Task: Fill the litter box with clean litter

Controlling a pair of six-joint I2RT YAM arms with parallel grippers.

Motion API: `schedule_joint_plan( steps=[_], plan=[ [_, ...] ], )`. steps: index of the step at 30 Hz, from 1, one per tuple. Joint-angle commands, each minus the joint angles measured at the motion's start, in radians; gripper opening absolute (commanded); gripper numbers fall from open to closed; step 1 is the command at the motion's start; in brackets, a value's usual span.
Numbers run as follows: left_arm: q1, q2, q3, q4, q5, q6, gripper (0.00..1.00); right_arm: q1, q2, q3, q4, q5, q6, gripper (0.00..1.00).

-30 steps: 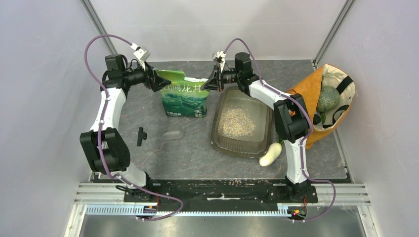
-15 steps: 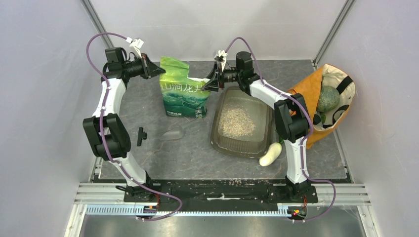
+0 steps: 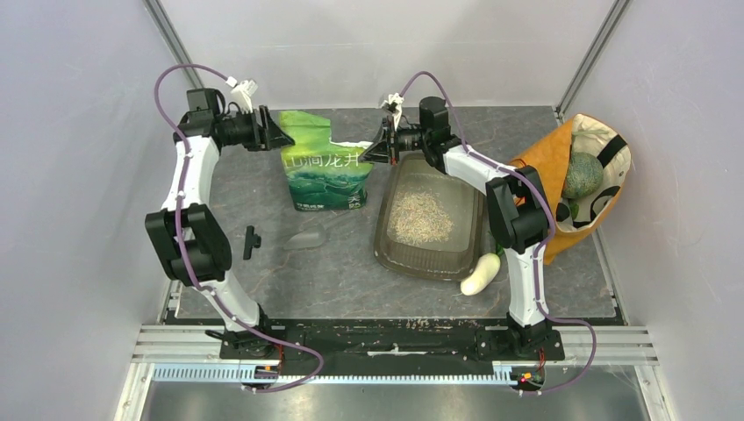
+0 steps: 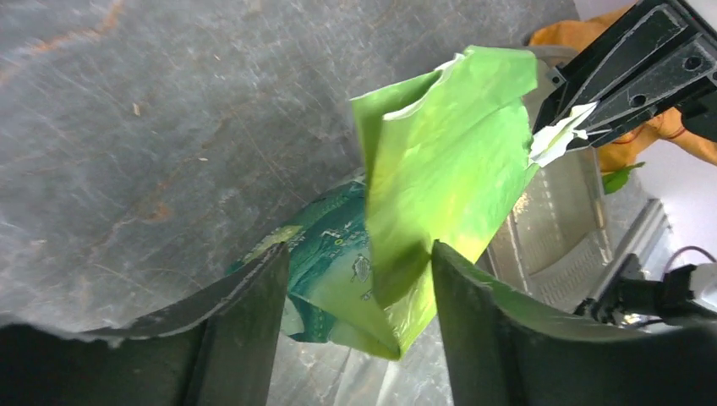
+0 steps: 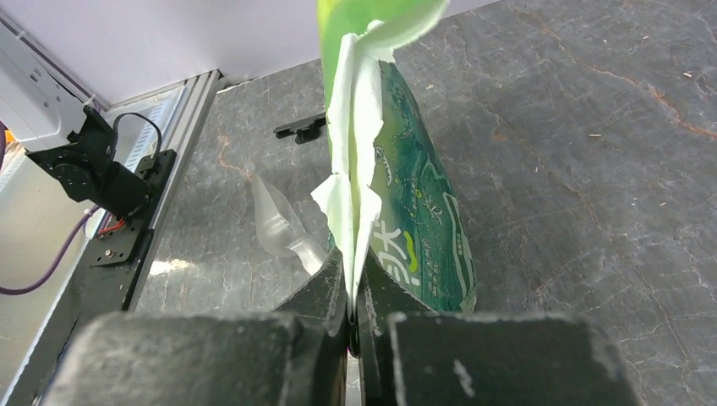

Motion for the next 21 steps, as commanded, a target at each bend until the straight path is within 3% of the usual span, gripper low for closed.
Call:
schedule_joint_plan(
  steps=[1, 4, 7, 12, 21],
  plan=[
    [0.022, -0.139, 0.065, 0.01, 0.054, 0.285, 0.73, -0.004, -0.033, 0.025, 0.041, -0.03, 0.027, 0.07],
    [0.009, -0.267, -0.019, 0.082, 0.073, 0.496, 0.77, -0.004, -0.029, 0.029, 0.04, -0.041, 0.031, 0.06],
    [-0.073, -0.378, -0.125, 0.028, 0.012, 0.839, 0.77, -0.003, -0.03, 0.029, 0.045, -0.046, 0.042, 0.06],
    [-0.193, -0.429, -0.219, -0.076, -0.029, 1.15, 0.74, -0.005, -0.026, 0.042, 0.053, -0.054, 0.059, 0.06],
    [-0.282, -0.306, -0.194, -0.122, -0.149, 1.351, 0.77, -0.004, -0.023, 0.046, 0.052, -0.069, 0.073, 0.08]
  ],
)
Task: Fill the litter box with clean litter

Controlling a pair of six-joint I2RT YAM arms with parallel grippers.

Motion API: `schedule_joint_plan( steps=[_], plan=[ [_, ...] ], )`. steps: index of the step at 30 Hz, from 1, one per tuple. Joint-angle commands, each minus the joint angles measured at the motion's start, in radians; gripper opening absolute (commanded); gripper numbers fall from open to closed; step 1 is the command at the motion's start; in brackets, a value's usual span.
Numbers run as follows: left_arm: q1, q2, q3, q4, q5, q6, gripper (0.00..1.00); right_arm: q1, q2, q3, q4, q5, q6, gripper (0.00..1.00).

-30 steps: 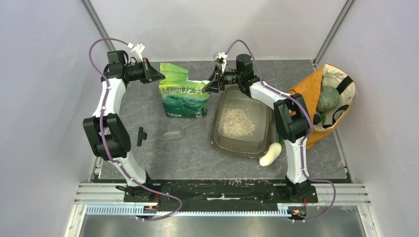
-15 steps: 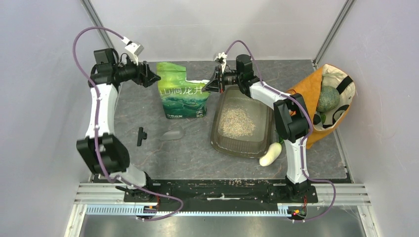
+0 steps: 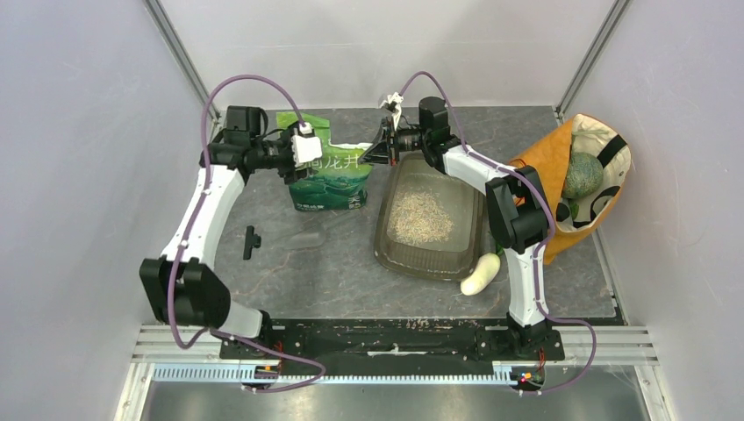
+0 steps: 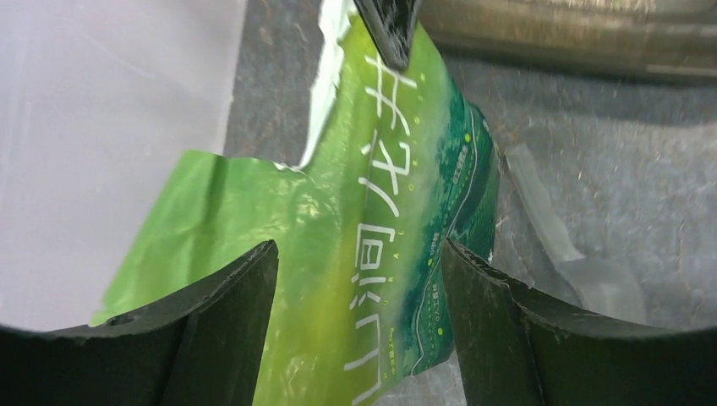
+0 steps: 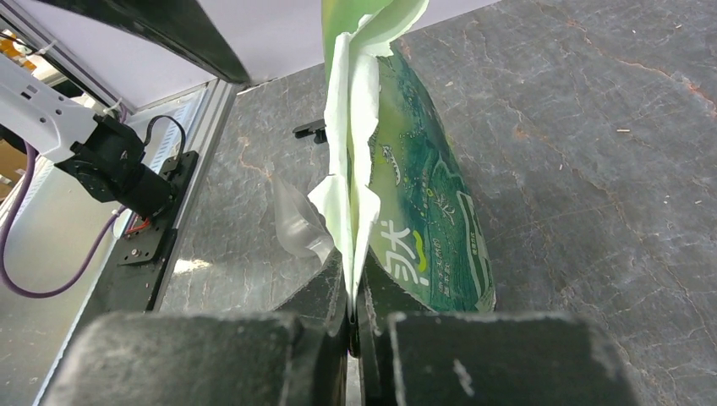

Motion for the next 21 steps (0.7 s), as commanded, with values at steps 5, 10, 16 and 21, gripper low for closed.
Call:
schedule_joint_plan(
  steps=[5, 10, 16, 21],
  plan=[
    [-0.012, 0.114, 0.026, -0.083, -0.116, 0.247, 0.75, -0.005, -0.019, 0.052, 0.049, -0.052, 0.037, 0.09],
    [-0.014, 0.155, 0.048, -0.143, -0.14, 0.291, 0.65, -0.01, -0.017, 0.062, 0.07, -0.066, 0.067, 0.19],
    [-0.014, 0.177, 0.053, -0.165, -0.152, 0.305, 0.44, -0.021, -0.026, 0.064, 0.091, -0.079, 0.097, 0.38],
    [-0.014, 0.193, 0.075, -0.165, -0.17, 0.295, 0.26, -0.05, -0.056, 0.066, 0.075, -0.026, 0.068, 0.46]
  ],
)
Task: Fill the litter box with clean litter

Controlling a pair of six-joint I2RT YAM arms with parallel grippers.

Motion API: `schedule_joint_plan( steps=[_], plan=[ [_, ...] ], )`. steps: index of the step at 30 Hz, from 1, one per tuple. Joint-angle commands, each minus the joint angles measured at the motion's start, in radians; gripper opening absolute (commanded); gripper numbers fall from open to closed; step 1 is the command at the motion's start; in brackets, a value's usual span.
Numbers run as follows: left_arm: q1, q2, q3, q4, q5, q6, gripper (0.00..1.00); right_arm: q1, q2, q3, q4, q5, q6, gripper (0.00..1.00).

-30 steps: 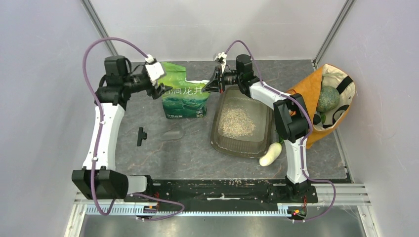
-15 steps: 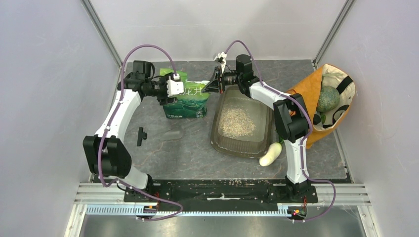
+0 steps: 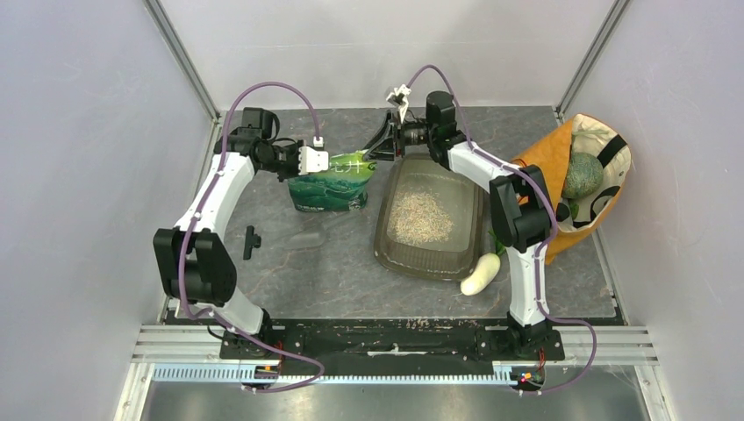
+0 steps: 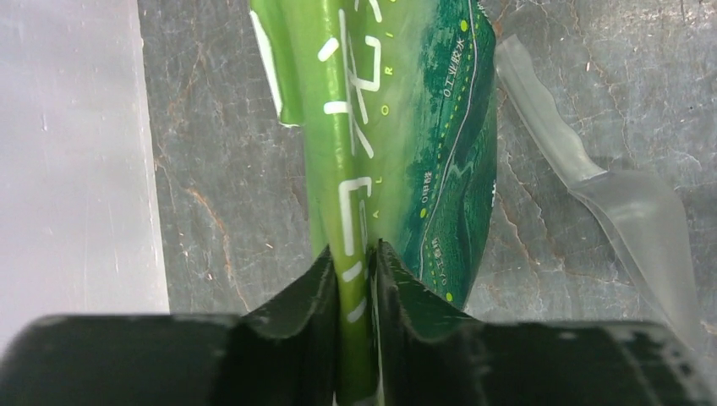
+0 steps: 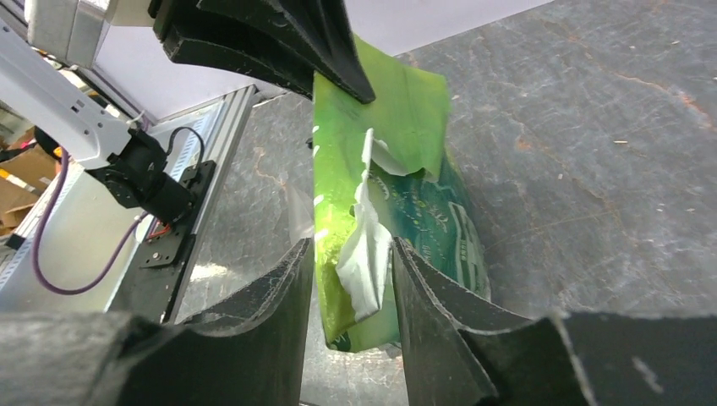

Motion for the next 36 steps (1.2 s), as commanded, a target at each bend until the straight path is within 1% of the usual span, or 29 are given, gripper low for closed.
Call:
schedule_joint_plan(
  steps=[1, 2, 3, 4, 5, 8, 10, 11, 13, 16, 17, 19, 24, 28, 30, 32, 36],
  plan=[
    [-0.003, 0.019, 0.051, -0.035, -0.019, 0.026, 0.23, -0.03, -0.074, 0.047, -0.024, 0.064, -0.081, 0.46],
    [-0.003, 0.021, 0.056, -0.035, -0.019, 0.022, 0.17, -0.034, -0.091, 0.051, -0.082, 0.085, -0.159, 0.46],
    [-0.002, 0.024, 0.065, -0.035, -0.017, 0.012, 0.14, -0.037, -0.111, 0.052, -0.124, 0.108, -0.221, 0.47],
    [-0.001, 0.03, 0.074, -0.035, -0.014, -0.001, 0.12, -0.042, -0.129, 0.05, -0.154, 0.113, -0.288, 0.47],
    [-0.001, 0.033, 0.08, -0.035, -0.01, -0.006, 0.11, -0.045, -0.142, 0.044, -0.159, 0.111, -0.316, 0.47],
    [0.0, 0.035, 0.084, -0.037, -0.001, -0.001, 0.09, -0.045, -0.182, 0.004, -0.134, 0.094, -0.388, 0.52],
    [0.0, 0.035, 0.083, -0.038, 0.001, 0.005, 0.09, -0.036, -0.197, -0.027, -0.077, 0.083, -0.396, 0.55],
    [0.0, 0.034, 0.083, -0.038, 0.001, 0.005, 0.09, -0.031, -0.199, -0.029, -0.068, 0.068, -0.412, 0.55],
    [0.0, 0.035, 0.082, -0.038, 0.005, 0.006, 0.09, -0.013, -0.199, -0.034, -0.07, 0.06, -0.449, 0.52],
    [0.0, 0.033, 0.081, -0.039, 0.008, 0.01, 0.09, 0.018, -0.194, -0.037, -0.082, 0.044, -0.514, 0.42],
    [0.0, 0.034, 0.08, -0.039, 0.008, 0.011, 0.09, 0.029, -0.189, -0.034, -0.092, 0.041, -0.53, 0.41],
    [0.001, 0.031, 0.083, -0.039, 0.008, 0.006, 0.09, 0.047, -0.18, -0.019, -0.157, 0.04, -0.595, 0.42],
    [0.002, 0.025, 0.075, -0.039, 0.005, 0.012, 0.09, 0.079, -0.133, 0.044, -0.462, 0.078, -0.863, 0.45],
    [0.002, 0.022, 0.074, -0.044, 0.005, 0.027, 0.09, 0.082, -0.097, 0.075, -0.591, 0.148, -0.996, 0.47],
    [0.002, 0.018, 0.071, -0.045, 0.004, 0.036, 0.09, 0.08, -0.085, 0.086, -0.641, 0.18, -1.044, 0.49],
    [0.002, 0.017, 0.07, -0.048, 0.004, 0.045, 0.09, 0.077, -0.079, 0.094, -0.685, 0.201, -1.082, 0.5],
    [0.009, 0.02, 0.078, -0.065, 0.017, 0.067, 0.09, 0.076, -0.082, 0.101, -0.719, 0.229, -1.101, 0.43]
  ],
)
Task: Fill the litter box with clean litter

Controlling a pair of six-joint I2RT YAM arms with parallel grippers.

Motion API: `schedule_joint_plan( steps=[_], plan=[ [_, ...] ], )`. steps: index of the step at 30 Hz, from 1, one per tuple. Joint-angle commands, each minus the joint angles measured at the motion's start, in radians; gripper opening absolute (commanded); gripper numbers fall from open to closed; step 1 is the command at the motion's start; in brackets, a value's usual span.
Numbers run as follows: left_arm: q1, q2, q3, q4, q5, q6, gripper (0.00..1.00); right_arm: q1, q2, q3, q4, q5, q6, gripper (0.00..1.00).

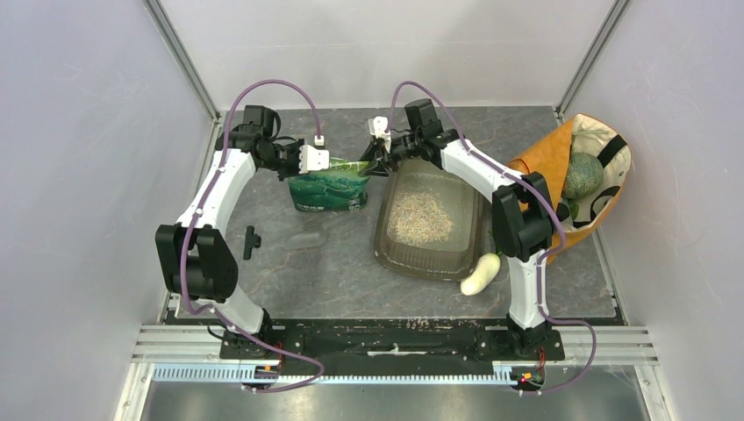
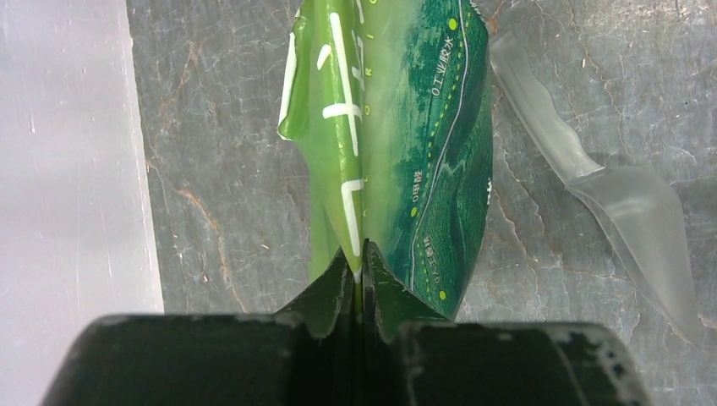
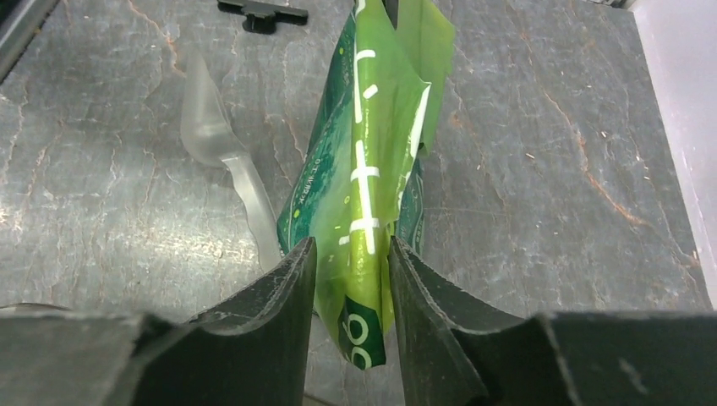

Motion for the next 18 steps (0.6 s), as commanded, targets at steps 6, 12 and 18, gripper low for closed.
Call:
schedule_joint_plan(
  steps=[6, 12, 18],
  plan=[
    [0.011, -0.012, 0.051, -0.021, 0.045, 0.023, 0.27, -0.011, -0.006, 0.071, -0.1, 0.04, -0.063, 0.01],
    [-0.058, 0.008, 0.121, 0.041, 0.17, -0.19, 0.58, -0.007, 0.003, 0.08, -0.023, 0.037, 0.042, 0.0],
    [-0.111, 0.08, 0.111, 0.082, 0.205, -0.26, 0.49, -0.008, 0.004, 0.072, 0.012, 0.03, 0.076, 0.0]
  ],
)
